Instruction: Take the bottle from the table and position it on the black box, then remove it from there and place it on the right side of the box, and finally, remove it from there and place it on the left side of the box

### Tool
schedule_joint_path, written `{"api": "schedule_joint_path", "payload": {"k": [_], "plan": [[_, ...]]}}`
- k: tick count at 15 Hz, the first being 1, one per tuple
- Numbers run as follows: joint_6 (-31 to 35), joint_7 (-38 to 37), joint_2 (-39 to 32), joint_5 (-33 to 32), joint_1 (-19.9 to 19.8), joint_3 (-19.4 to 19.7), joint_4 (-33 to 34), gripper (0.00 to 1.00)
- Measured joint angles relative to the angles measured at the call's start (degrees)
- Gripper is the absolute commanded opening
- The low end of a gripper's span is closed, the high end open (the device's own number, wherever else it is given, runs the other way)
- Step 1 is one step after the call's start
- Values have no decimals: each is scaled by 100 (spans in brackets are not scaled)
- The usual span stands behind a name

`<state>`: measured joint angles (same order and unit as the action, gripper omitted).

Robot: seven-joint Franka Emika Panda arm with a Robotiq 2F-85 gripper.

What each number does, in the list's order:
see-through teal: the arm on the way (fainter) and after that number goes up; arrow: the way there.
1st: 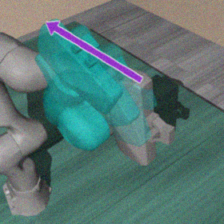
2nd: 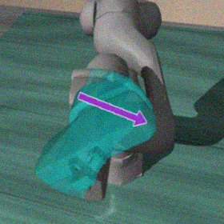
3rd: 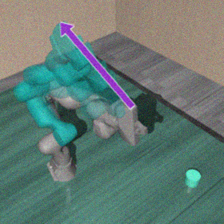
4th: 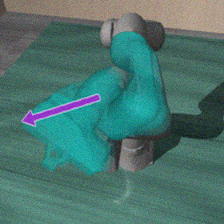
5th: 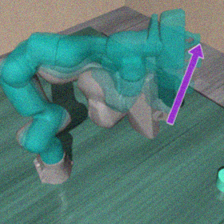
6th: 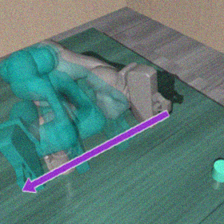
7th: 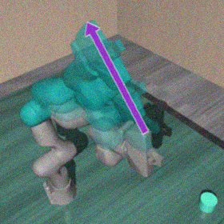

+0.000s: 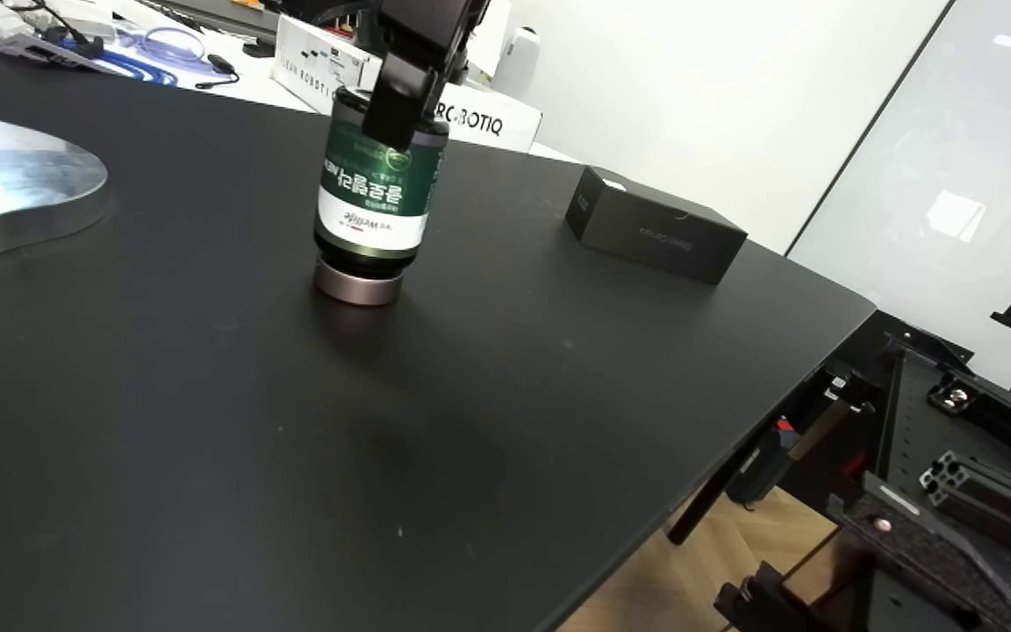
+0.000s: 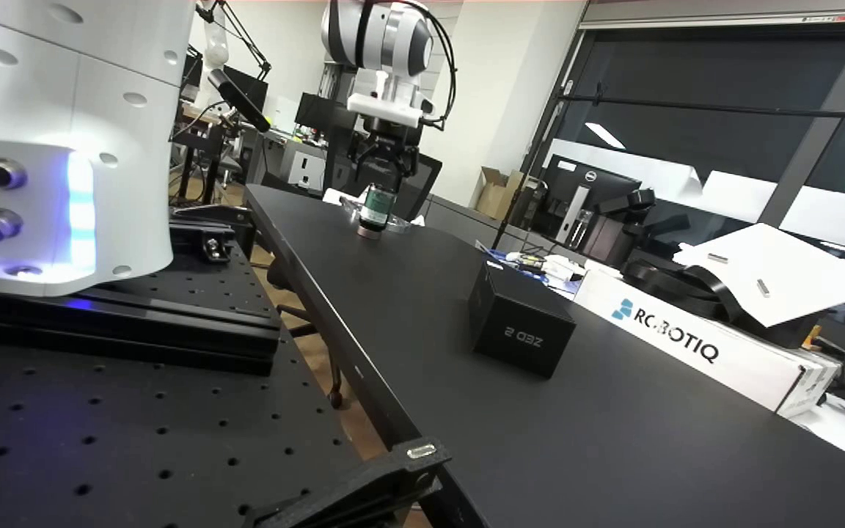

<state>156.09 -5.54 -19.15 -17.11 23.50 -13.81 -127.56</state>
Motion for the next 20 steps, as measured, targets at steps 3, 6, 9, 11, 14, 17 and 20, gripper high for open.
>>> {"api": "schedule_joint_path", "payload": {"k": [3,6,9,11,14,17,20], "plan": [[93,-5,-62,-118,86,88,31,68],[214,-5,-127,-225,191,182,46,45],[290,-4,-153,-251,260,241,66,45],[294,-4,-157,-251,272,246,70,45],[278,-2,-155,-242,284,238,89,45],[172,45,-70,-179,277,192,186,45],[-33,257,233,5,190,96,234,45]]}}
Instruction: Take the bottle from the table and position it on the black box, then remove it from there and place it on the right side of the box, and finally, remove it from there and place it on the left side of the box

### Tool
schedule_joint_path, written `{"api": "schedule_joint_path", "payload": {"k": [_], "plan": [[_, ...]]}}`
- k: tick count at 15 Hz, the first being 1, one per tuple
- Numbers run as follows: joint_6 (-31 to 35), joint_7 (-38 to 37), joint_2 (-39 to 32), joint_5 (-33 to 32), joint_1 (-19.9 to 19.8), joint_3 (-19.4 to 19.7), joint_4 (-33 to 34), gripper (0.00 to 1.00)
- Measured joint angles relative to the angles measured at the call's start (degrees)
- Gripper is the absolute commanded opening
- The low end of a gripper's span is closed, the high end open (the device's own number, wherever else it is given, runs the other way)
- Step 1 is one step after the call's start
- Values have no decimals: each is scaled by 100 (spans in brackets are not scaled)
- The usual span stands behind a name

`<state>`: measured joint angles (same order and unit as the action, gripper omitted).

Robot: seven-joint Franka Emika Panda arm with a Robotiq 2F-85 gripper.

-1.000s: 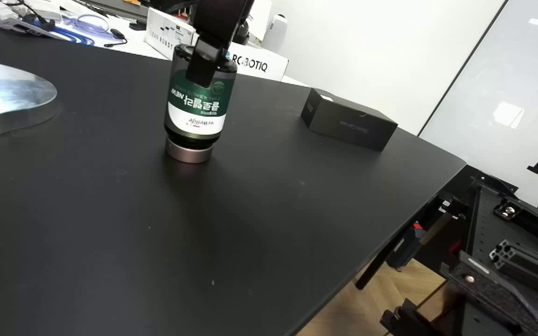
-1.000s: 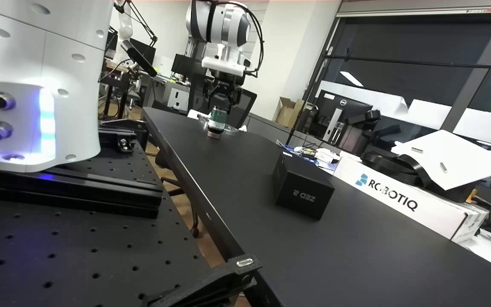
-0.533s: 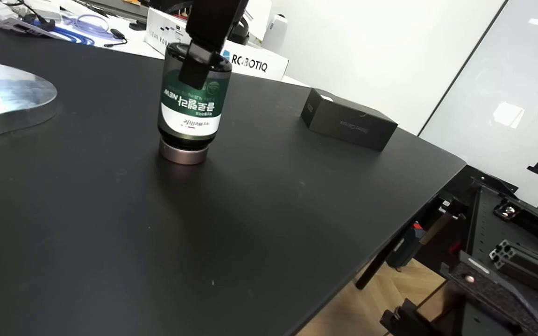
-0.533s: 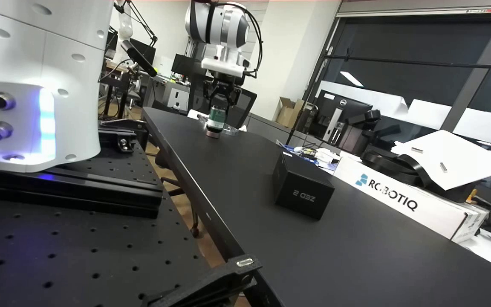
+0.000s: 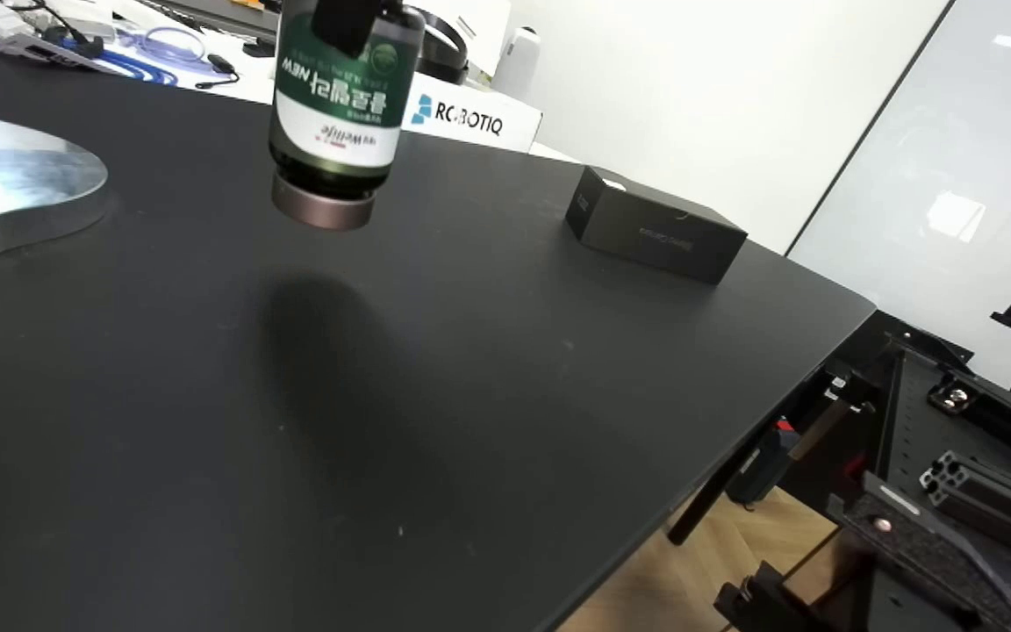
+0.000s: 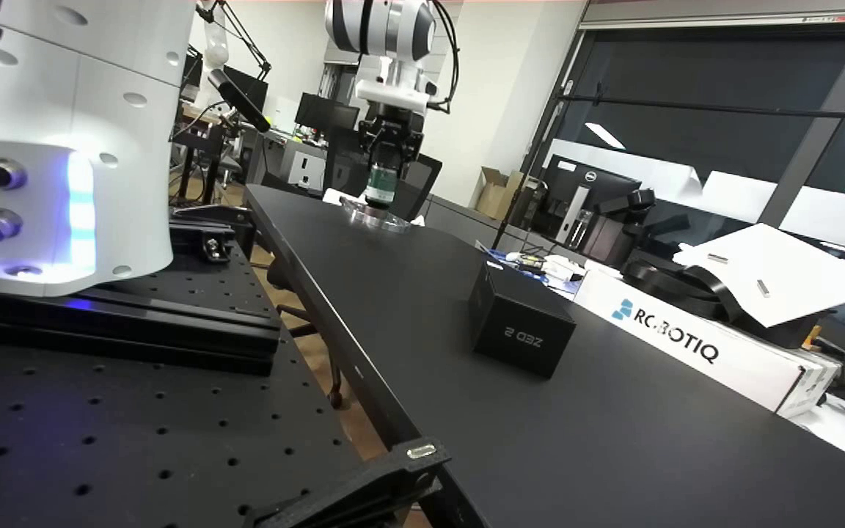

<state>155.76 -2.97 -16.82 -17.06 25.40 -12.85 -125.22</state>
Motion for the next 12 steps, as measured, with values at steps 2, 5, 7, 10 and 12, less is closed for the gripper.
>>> {"api": "schedule_joint_path", "payload": {"k": [2,5,7,10,12], "plan": [[-163,204,268,158,-113,-76,1,45],[-408,590,605,485,-343,-179,-1,45],[-560,871,757,710,-502,-214,-1,45],[-784,1281,867,1034,-734,-232,-1,45],[-911,1517,902,1169,-905,-221,0,45]]}}
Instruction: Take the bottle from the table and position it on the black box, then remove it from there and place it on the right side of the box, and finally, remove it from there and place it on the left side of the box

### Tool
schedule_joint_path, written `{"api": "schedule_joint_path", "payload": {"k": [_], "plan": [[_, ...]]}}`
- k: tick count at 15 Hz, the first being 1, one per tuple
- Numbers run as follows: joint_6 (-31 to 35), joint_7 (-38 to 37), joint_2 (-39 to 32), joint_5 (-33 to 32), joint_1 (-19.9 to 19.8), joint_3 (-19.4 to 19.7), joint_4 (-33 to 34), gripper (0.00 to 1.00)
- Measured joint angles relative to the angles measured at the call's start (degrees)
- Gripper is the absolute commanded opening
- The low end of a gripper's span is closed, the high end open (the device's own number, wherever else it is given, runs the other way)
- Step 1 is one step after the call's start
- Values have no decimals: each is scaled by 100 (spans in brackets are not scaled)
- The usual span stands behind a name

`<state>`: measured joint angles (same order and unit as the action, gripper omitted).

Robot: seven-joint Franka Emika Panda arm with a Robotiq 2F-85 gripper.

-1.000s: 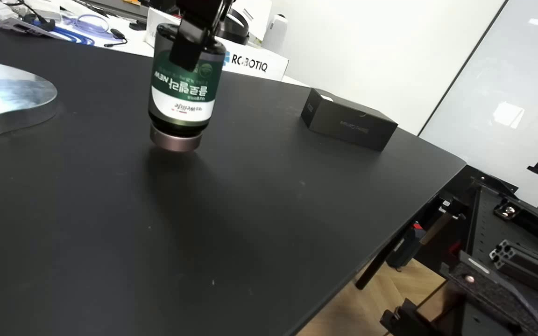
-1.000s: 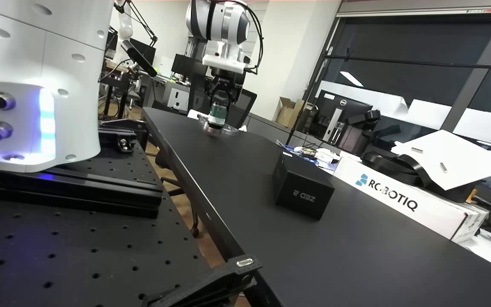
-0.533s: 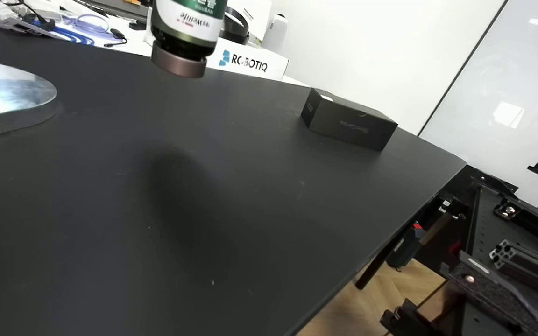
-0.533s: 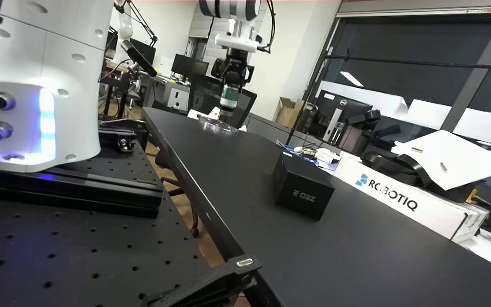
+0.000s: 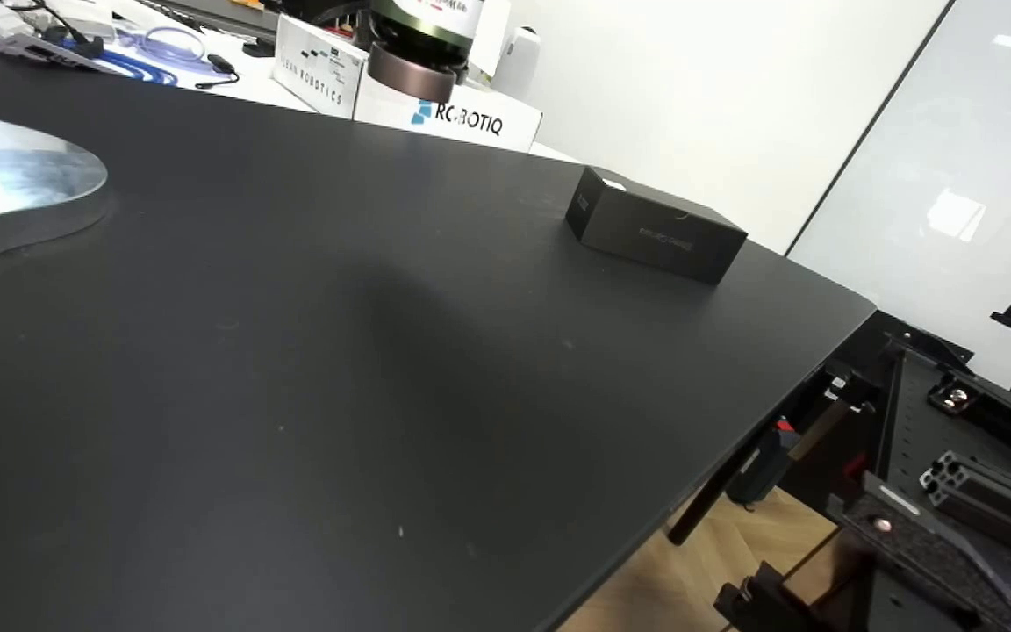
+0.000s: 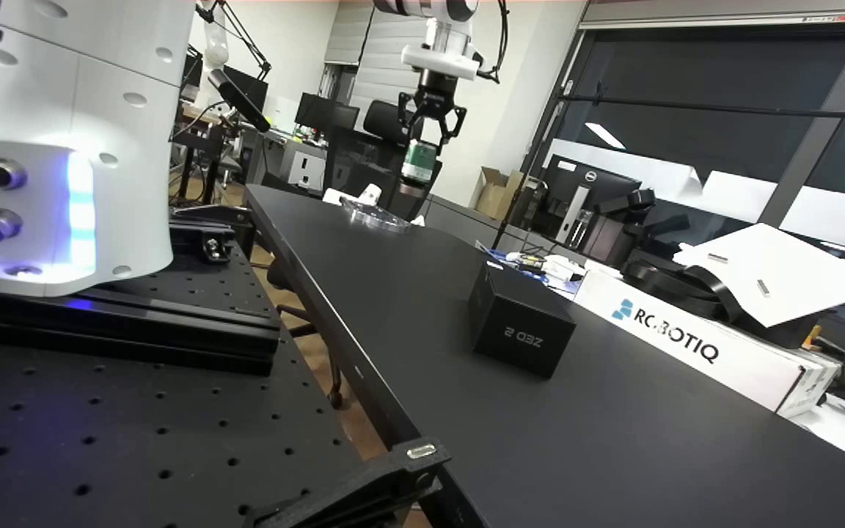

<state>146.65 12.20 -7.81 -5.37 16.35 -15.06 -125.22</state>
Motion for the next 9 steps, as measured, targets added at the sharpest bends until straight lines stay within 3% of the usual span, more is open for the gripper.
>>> {"api": "schedule_joint_path", "payload": {"k": [9], "plan": [[-525,807,114,68,-821,504,17,45]]}}
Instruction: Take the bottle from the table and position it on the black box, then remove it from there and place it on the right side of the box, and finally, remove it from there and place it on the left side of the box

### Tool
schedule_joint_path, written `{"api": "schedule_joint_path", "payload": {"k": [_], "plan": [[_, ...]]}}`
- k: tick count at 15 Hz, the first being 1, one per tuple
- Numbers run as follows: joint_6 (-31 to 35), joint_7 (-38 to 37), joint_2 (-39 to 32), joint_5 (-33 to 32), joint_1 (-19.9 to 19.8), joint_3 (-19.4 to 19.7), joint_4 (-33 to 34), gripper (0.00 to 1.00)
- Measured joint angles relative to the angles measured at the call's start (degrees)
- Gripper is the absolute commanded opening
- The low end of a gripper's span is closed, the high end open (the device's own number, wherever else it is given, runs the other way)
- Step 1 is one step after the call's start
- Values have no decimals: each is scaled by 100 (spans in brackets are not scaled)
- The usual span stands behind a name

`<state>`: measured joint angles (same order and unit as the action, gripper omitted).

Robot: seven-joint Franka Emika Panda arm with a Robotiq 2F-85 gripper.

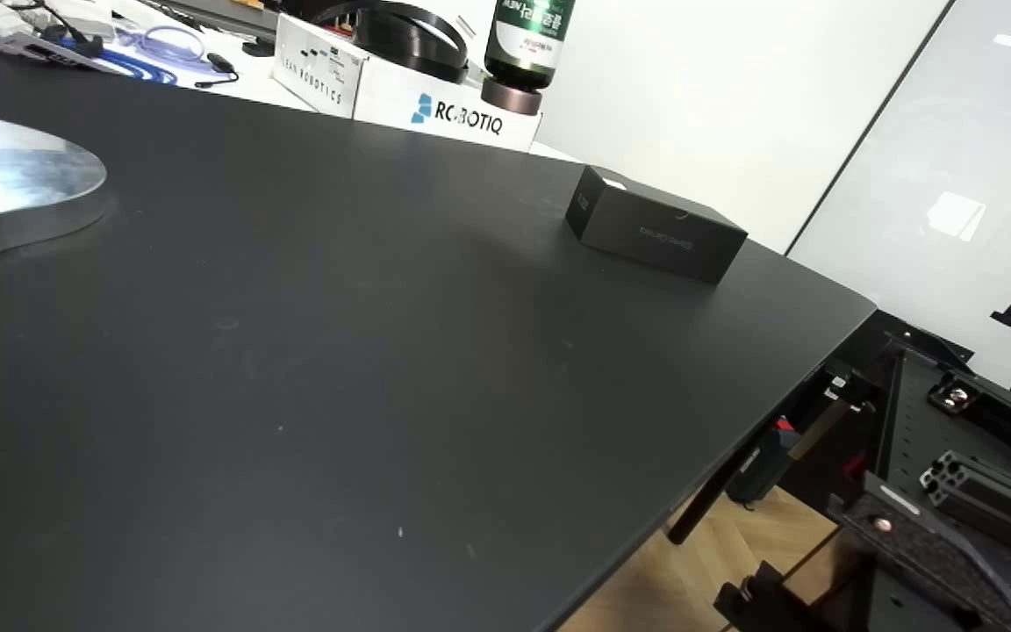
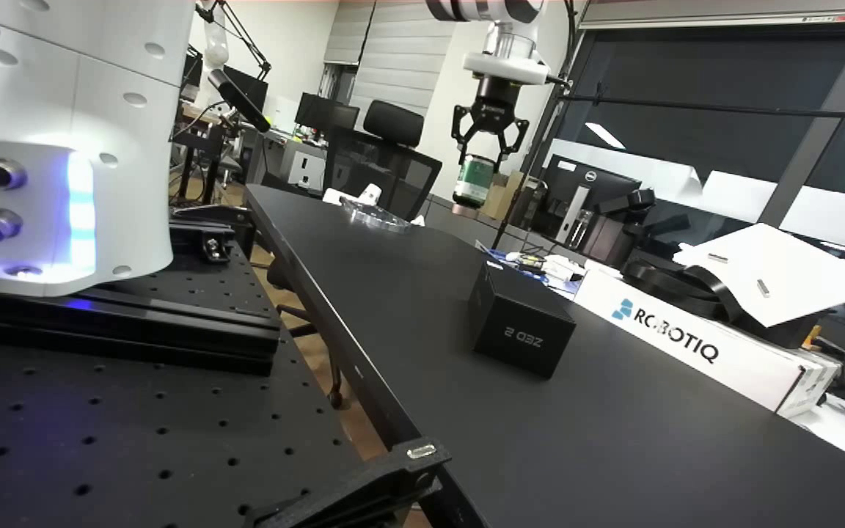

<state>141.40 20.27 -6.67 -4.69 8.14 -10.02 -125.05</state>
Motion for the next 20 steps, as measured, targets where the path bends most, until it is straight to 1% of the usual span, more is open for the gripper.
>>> {"api": "schedule_joint_path", "payload": {"k": [6,11,14,20], "plan": [[-285,352,35,5,-350,308,-24,45],[-292,758,92,54,-608,483,-182,45],[-288,1209,196,283,-789,593,-334,45],[-280,2379,472,830,-1103,917,-718,45]]}}
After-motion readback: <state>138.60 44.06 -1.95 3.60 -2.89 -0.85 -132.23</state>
